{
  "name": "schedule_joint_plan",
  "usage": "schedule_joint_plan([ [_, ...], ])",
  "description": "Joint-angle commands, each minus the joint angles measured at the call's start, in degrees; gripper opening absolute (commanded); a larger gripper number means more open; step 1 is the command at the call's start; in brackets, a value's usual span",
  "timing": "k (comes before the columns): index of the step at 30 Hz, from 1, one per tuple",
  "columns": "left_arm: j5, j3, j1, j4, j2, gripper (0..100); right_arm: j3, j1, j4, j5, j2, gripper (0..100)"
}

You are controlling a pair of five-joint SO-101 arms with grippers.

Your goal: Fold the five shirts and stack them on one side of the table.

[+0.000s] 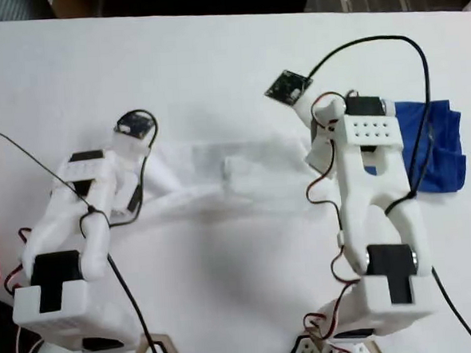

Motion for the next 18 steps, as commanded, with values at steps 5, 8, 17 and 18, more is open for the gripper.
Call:
schedule_joint_plan([
  [5,-0.4,0.0,-0.6,-1.3,-0.8,3,-3.2,1.2,-9.1,-0.4,12.1,2.2],
  [8,-0.4,0.0,-0.6,-1.3,-0.8,3,-8.8,2.6,-8.8,-0.5,16.9,2.2],
  [17,-0.4,0.0,-0.6,-1.3,-0.8,3,-24.5,6.5,0.1,-3.5,21.1,2.2],
  [18,-0.4,0.0,-0.6,-1.3,-0.8,3,-25.6,6.2,2.0,-4.1,21.1,2.2],
])
